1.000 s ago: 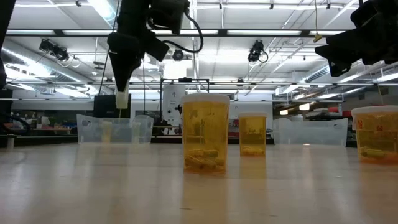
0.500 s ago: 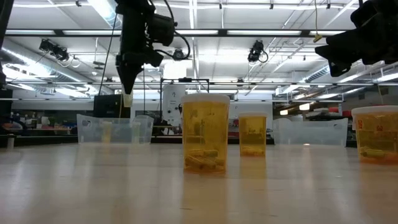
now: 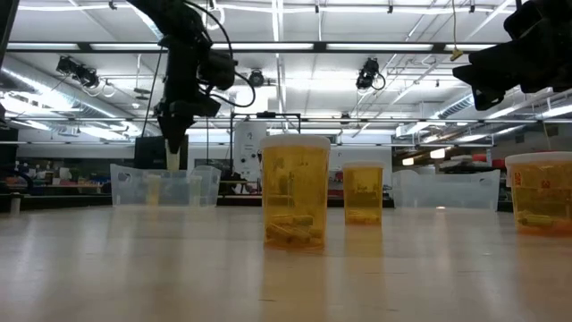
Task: Pick and place medicine bottles into bin by pill shape (circle, oval)
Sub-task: Put the top yellow tablet bottle into the left transparent bin
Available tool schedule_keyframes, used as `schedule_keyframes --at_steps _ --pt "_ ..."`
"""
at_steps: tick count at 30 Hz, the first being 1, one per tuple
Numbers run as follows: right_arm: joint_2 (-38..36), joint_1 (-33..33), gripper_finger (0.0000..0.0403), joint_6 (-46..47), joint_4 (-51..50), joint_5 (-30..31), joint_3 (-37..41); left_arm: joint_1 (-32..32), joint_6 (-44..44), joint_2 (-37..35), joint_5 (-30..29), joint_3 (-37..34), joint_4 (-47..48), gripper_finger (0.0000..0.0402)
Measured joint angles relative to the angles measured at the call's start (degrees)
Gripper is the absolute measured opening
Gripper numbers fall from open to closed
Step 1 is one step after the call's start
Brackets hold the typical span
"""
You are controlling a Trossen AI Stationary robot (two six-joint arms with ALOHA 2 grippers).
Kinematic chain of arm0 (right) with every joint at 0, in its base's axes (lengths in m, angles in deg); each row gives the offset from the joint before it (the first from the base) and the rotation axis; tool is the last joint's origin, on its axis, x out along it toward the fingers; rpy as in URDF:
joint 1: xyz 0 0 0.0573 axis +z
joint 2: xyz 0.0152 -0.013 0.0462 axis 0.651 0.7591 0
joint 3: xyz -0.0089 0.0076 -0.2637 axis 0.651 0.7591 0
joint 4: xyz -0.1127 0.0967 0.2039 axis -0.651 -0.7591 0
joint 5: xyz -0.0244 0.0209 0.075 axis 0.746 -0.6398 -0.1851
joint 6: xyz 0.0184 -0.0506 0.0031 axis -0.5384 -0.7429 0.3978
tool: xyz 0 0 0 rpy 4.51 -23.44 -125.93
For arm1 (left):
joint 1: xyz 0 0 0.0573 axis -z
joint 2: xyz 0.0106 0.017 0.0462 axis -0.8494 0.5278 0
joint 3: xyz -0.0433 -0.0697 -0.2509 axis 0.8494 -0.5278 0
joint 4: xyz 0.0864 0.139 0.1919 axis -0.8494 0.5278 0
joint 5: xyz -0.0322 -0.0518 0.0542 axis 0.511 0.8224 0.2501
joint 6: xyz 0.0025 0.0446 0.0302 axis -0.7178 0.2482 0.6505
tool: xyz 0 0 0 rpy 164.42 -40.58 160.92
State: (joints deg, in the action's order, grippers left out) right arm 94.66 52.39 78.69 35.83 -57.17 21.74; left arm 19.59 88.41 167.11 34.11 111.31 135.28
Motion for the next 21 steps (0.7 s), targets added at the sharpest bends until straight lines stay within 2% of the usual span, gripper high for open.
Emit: schedule_keyframes --at_steps 7,21 --pt "0.0 0.0 0.0157 0.0 0.0 0.0 0.0 -1.8 -1.5 0.5 4.5 -3.5 -8.5 0.0128" --pt "0.0 0.0 0.0157 0.0 0.0 0.0 0.0 -1.8 -5.3 9.0 5.2 -3.6 -8.6 0.0130"
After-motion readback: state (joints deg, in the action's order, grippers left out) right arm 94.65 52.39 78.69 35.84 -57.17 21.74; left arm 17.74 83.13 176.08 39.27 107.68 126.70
